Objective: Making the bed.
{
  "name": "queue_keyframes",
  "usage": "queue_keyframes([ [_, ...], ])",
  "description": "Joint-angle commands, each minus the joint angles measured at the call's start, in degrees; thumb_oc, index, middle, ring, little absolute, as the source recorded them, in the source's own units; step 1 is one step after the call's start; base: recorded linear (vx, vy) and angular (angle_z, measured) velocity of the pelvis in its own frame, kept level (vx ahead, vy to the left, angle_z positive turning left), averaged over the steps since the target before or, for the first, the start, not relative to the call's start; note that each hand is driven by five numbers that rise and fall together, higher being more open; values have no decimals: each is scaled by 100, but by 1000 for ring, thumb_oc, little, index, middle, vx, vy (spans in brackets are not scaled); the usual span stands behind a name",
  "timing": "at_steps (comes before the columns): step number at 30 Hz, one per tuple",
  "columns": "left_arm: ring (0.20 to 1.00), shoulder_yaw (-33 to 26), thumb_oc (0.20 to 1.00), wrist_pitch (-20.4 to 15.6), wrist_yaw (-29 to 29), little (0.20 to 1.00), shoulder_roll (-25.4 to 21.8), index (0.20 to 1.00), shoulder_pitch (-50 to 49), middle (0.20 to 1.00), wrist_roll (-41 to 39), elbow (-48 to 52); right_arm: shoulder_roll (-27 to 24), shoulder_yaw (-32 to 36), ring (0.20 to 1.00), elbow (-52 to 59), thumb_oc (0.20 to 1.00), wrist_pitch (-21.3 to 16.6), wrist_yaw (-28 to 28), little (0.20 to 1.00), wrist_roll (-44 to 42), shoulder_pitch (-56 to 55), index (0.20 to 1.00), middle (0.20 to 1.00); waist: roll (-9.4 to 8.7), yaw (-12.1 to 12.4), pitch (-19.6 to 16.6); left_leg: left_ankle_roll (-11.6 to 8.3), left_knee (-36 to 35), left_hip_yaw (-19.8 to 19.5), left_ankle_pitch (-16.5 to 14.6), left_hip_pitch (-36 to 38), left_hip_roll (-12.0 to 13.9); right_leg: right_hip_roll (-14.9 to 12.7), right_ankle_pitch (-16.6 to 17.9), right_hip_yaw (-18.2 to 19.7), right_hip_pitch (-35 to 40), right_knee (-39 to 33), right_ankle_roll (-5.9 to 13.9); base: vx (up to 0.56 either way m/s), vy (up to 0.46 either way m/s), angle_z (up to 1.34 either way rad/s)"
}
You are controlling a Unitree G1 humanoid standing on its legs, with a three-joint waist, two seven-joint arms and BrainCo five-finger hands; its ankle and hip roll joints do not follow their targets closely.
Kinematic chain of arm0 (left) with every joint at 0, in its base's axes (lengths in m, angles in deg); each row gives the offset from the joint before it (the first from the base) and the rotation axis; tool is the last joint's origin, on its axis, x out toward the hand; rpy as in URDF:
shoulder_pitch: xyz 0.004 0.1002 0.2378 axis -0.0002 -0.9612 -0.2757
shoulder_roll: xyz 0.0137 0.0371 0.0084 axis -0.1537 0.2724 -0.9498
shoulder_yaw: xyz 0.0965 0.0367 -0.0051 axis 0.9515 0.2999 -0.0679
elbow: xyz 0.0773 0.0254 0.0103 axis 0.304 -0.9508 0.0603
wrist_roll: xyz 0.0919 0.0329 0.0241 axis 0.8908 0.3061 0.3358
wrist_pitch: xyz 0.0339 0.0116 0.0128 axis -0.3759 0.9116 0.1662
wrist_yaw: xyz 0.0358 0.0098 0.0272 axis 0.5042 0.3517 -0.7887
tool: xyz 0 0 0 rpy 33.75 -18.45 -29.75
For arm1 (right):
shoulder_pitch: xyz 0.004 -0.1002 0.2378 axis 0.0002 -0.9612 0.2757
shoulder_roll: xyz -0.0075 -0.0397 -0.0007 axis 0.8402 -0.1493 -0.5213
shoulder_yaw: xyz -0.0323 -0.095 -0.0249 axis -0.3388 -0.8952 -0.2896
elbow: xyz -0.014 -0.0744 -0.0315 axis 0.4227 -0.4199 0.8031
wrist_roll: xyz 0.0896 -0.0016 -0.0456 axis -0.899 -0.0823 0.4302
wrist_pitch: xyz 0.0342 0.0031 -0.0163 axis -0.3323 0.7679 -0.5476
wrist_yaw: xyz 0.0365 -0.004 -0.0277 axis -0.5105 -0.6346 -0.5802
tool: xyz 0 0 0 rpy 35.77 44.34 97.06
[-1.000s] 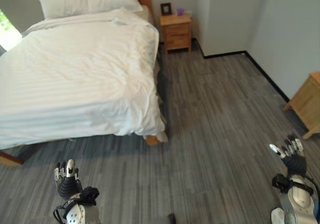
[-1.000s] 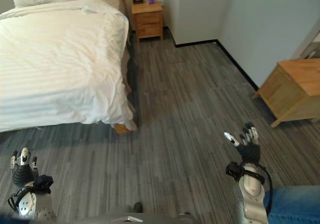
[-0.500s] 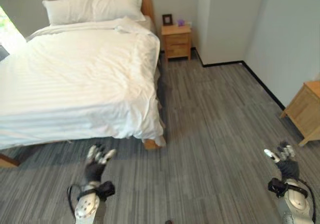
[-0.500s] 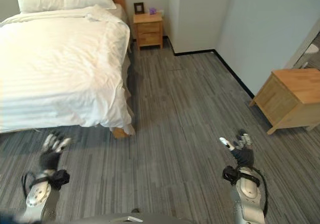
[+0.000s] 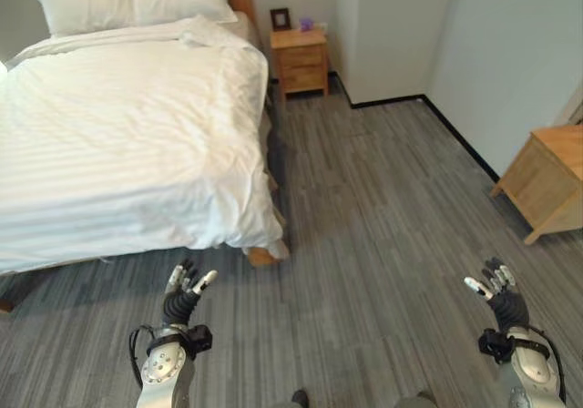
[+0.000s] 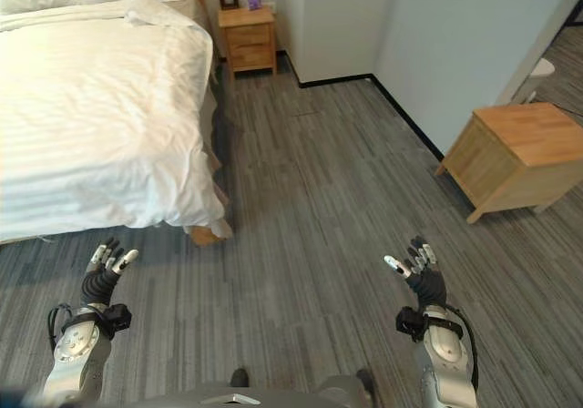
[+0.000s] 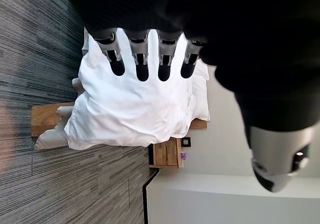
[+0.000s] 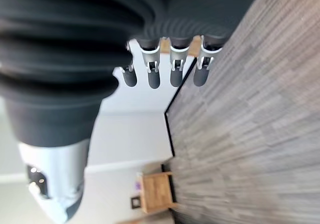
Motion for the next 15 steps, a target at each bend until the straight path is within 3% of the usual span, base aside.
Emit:
queue_keyframes([
  [1, 1000, -8, 1000, -349, -40, 1000, -312, 1000, 244, 1000, -80, 333, -279, -43, 1000, 327, 1000, -406, 172, 1000, -246, 518, 1000, 1000, -145, -14, -215, -226, -119, -323, -5, 391, 736, 603, 240, 120, -177, 312, -40, 146, -482, 43],
  [2, 1000, 27, 1000, -338, -8, 1000, -267, 1000, 275, 1000, -176, 312, -385, -61, 1000, 278, 1000, -388, 188, 1000, -176, 537, 1000, 1000, -131, 6, -202, -246, 102, -343, 262, 302, 871, 720, 132, 88, -152, 371, -115, 143, -486, 47],
  [3, 1000, 28, 1000, -339, -6, 1000, -262, 1000, 278, 1000, -179, 310, -392, -61, 1000, 271, 1000, -391, 188, 1000, -176, 544, 1000, 1000, -111, -8, -206, -258, 114, -365, 260, 280, 892, 739, 124, 70, -161, 385, -127, 92, -484, 17],
  [4, 1000, 144, 1000, -216, 127, 1000, -85, 1000, 333, 1000, -469, 321, -538, -82, 1000, 246, 1000, -386, 245, 1000, -265, 552, 1000, 1000, -154, -39, -83, -71, 1089, -226, 983, -193, 1054, 980, -16, -131, 45, 382, -410, 63, -461, 6],
  [6, 1000, 221, 1000, -180, 256, 1000, 22, 1000, 228, 1000, -486, 395, -583, -6, 1000, 238, 1000, -391, 170, 1000, -369, 425, 1000, 1000, -270, -35, 9, 79, 1613, -128, 970, -410, 934, 1057, -76, -239, 229, 310, -585, 103, -432, 21],
  [7, 1000, 223, 1000, -178, 256, 1000, 24, 1000, 221, 1000, -485, 401, -585, -4, 1000, 239, 1000, -392, 167, 1000, -372, 419, 1000, 1000, -266, -38, 14, 82, 1643, -137, 952, -417, 933, 1056, -79, -245, 243, 307, -583, 97, -251, 20],
  [8, 1000, 278, 1000, -166, 307, 1000, 64, 1000, 179, 1000, -451, 426, -632, 7, 1000, 183, 1000, -340, 150, 1000, -325, 372, 1000, 1000, -295, 34, 79, 76, 1752, -300, 878, -490, 598, 1095, -93, -222, 311, 286, -612, 88, -289, 5],
  [9, 1000, 301, 1000, -134, 382, 1000, 161, 1000, 132, 1000, -508, 471, -672, 55, 1000, 122, 1000, -262, 116, 1000, -293, 338, 1000, 1000, -357, 97, 117, 75, 1870, -297, 640, -808, 97, 1115, -119, -226, 439, 224, -651, 122, -391, 2],
  [10, 1000, 316, 1000, -128, 385, 1000, 208, 1000, 120, 1000, -512, 438, -632, 88, 1000, 94, 1000, -259, 99, 1000, -327, 328, 1000, 1000, -367, 112, 99, 110, 1715, -123, 440, -910, -150, 1177, -126, -251, 472, 189, -679, 120, -326, -4],
  [12, 1000, 381, 1000, -117, 425, 1000, 243, 1000, 66, 1000, -423, 403, -575, 127, 1000, 18, 1000, -267, 99, 1000, -293, 258, 1000, 1000, -301, 139, 6, 324, 997, 391, 221, -813, -517, 1347, -165, -274, 511, 143, -689, 114, -152, -3],
  [15, 1000, 455, 1000, -116, 415, 1000, 267, 1000, 79, 1000, -397, 404, -540, 97, 1000, -89, 1000, -286, 107, 1000, -210, 294, 1000, 1000, -186, 170, -29, 426, 527, 249, 211, -583, -854, 1554, -172, -250, 454, 133, -692, 64, -78, -2],
])
